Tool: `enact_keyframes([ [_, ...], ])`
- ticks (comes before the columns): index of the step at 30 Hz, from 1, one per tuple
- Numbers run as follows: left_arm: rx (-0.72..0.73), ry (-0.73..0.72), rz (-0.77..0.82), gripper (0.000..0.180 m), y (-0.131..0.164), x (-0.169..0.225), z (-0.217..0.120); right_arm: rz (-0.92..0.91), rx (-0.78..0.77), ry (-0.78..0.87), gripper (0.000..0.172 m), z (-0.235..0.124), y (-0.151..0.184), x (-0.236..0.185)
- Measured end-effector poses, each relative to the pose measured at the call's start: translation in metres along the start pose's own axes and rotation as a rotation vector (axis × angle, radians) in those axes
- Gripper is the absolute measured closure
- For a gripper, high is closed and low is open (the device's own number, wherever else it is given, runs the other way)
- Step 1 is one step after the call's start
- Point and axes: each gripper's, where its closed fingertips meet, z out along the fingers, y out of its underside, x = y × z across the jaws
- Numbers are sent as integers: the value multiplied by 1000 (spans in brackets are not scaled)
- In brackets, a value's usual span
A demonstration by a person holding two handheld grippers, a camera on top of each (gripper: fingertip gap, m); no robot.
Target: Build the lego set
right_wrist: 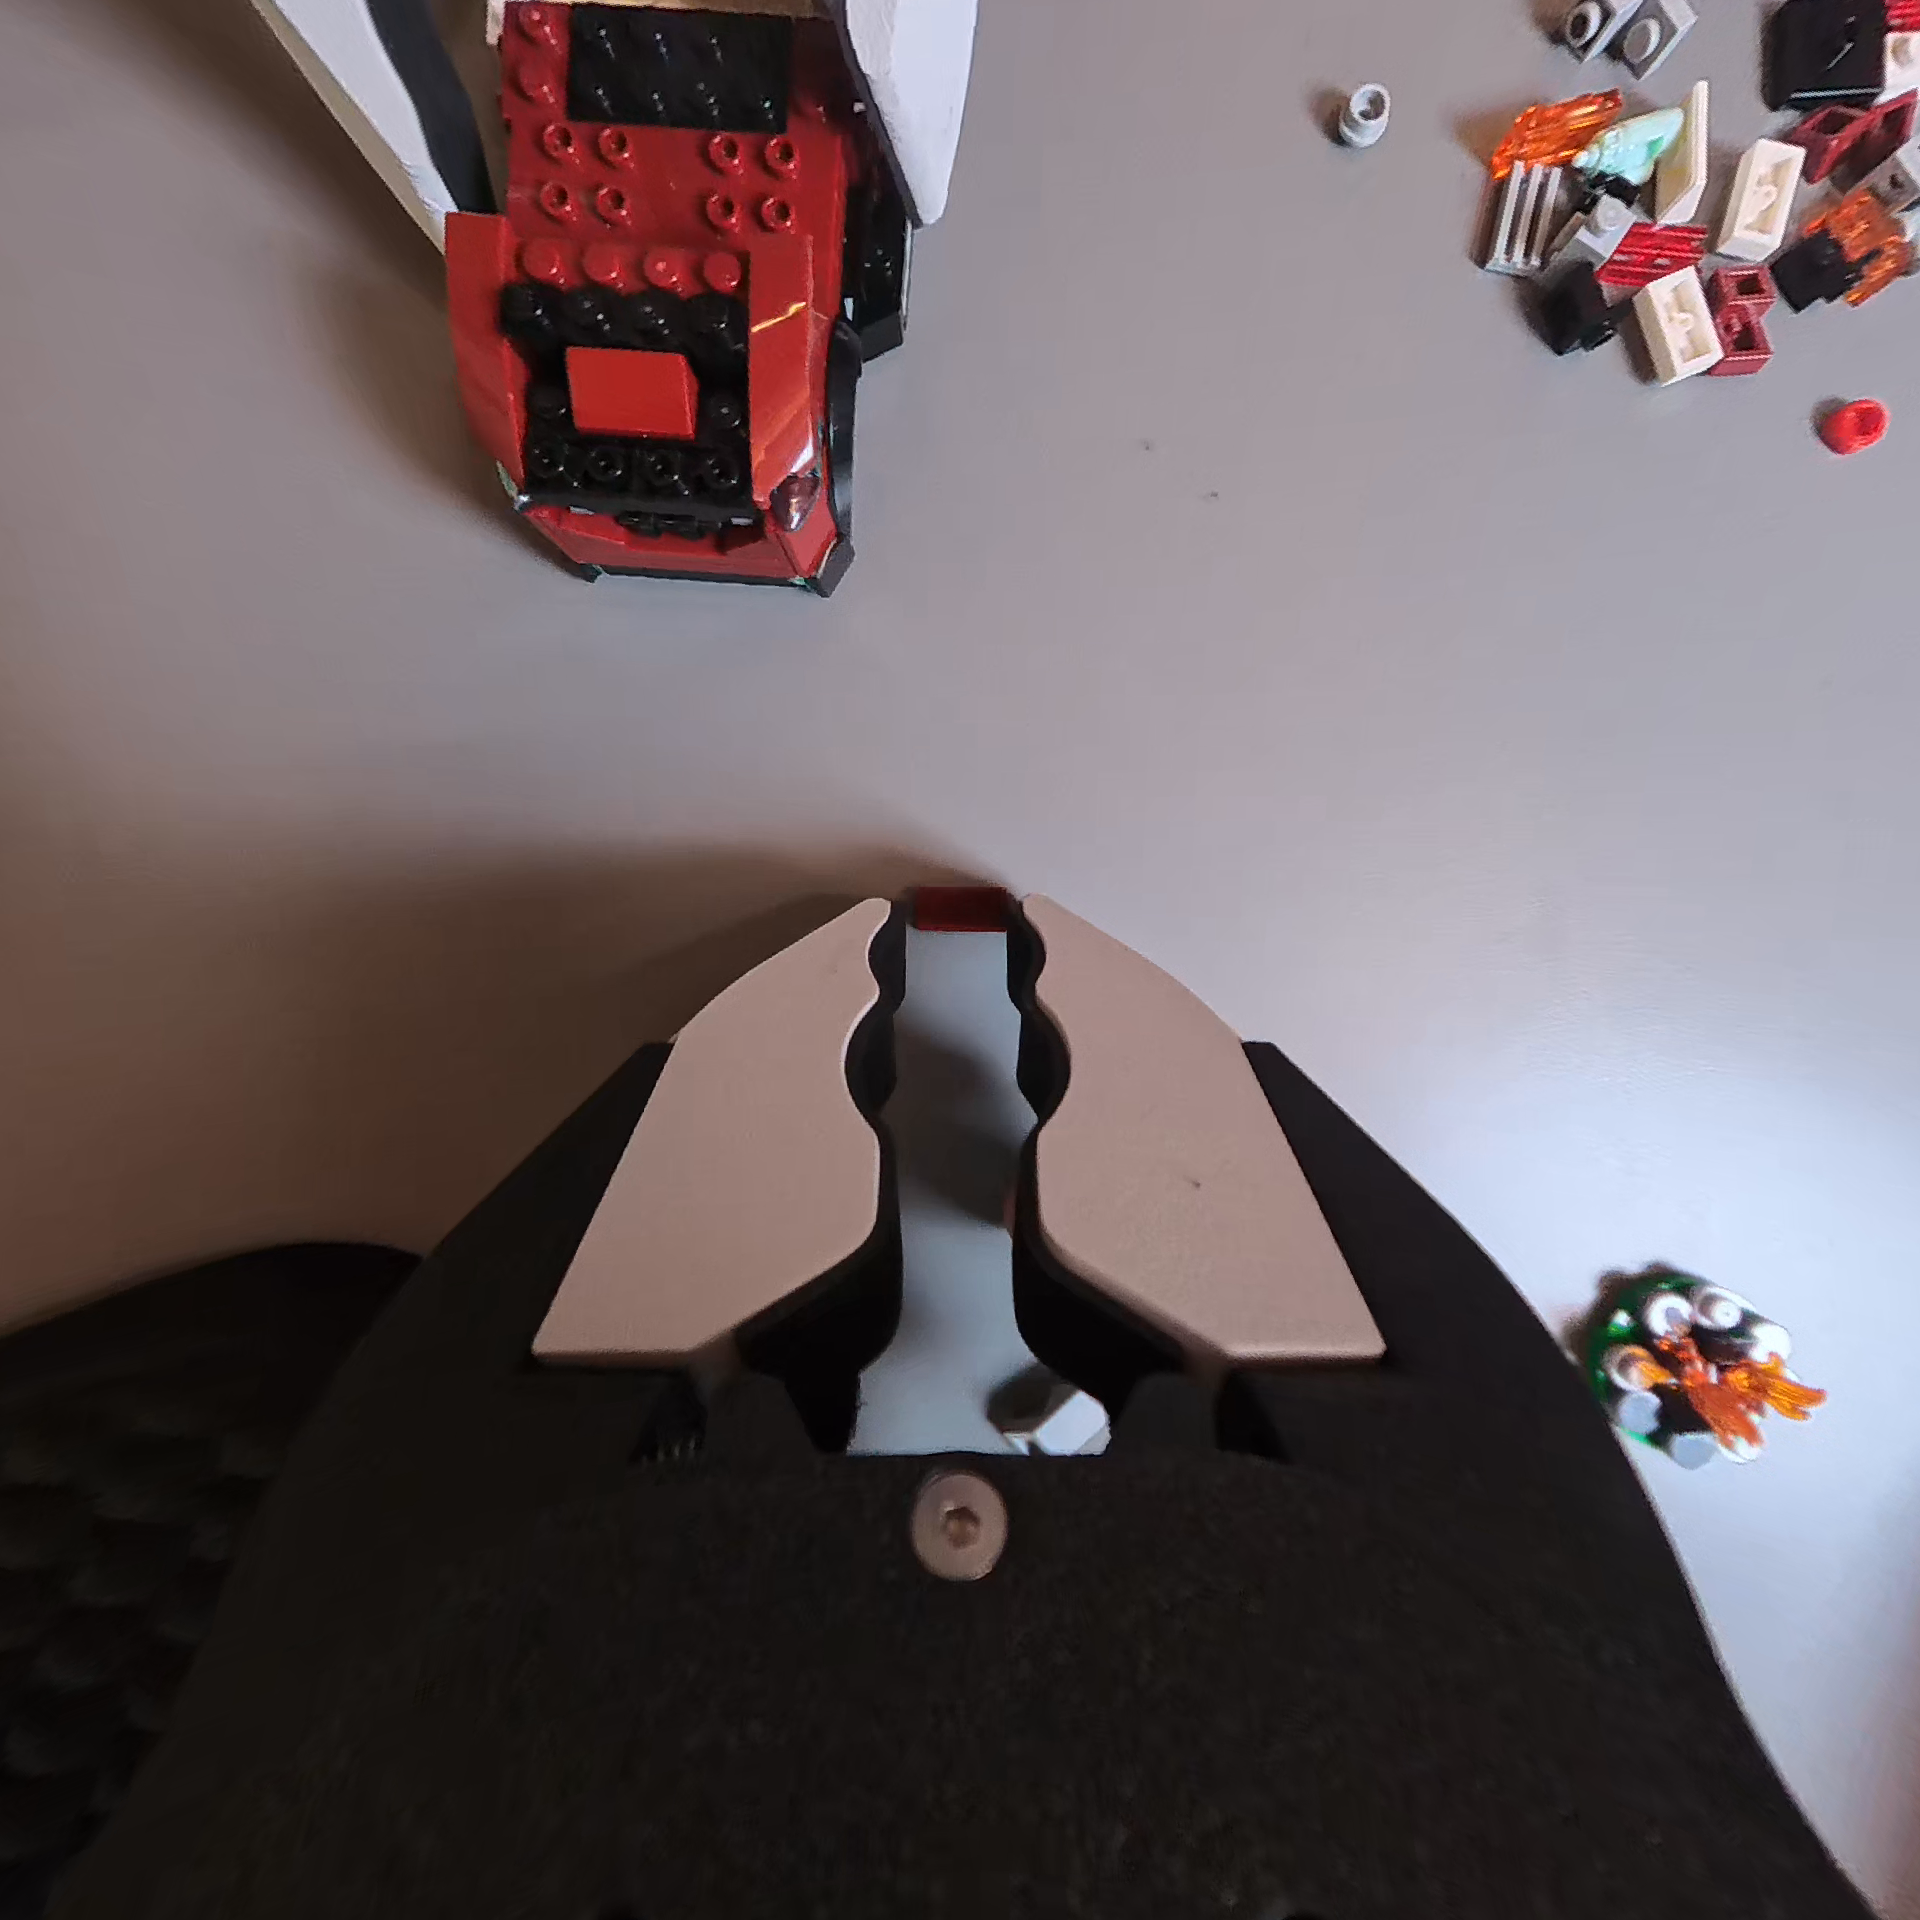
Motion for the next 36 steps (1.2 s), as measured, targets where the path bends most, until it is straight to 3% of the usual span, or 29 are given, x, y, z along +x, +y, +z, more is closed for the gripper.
enact_keyframes([
  [16, 14, -14, 5, 114, -2, 0, 1, 39, 15, 44, 156, 0, -2, -1],
  [24, 35, -1, 3, 116, -6, 0, 4, 13, 149, 38, 156, -16, -58, -33],
  [36, 48, -9, 3, 118, -6, 0, 4, -16, 63, -12, 156, 2, -70, -44],
])
